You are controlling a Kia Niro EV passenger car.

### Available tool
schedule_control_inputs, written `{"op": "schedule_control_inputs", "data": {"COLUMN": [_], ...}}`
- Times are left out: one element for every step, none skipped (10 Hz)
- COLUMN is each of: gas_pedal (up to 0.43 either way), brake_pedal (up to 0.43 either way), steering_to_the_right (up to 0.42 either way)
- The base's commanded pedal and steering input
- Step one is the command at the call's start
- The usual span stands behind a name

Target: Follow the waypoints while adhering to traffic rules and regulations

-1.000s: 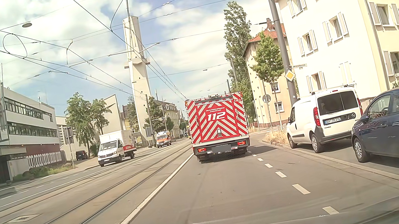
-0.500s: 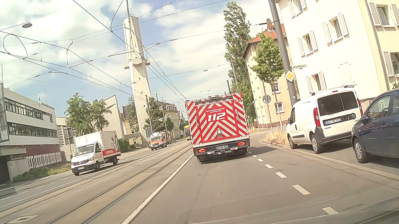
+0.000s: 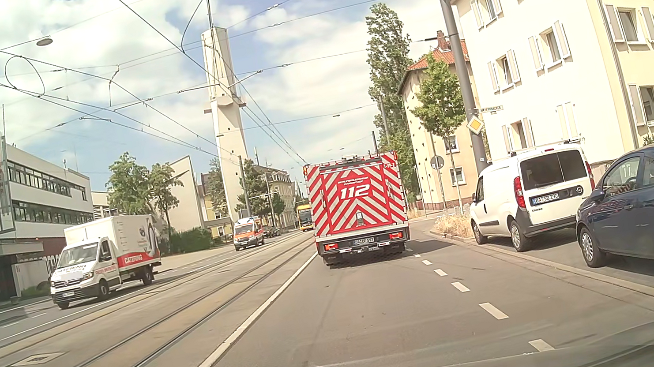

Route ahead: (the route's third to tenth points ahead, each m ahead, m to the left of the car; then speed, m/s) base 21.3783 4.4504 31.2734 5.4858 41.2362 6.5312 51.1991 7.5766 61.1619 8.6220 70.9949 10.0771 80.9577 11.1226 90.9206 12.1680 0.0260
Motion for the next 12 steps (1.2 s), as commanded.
{"op": "schedule_control_inputs", "data": {"gas_pedal": [0.000,0.000,0.000,0.000,0.000,0.000,0.000,0.000,0.000,0.000,0.000,0.000], "brake_pedal": [0.250,0.250,0.250,0.250,0.250,0.250,0.250,0.250,0.250,0.250,0.250,0.250], "steering_to_the_right": [-0.008,-0.007,-0.008,-0.007,-0.007,-0.007,-0.007,-0.007,-0.007,-0.007,-0.007,-0.007]}}
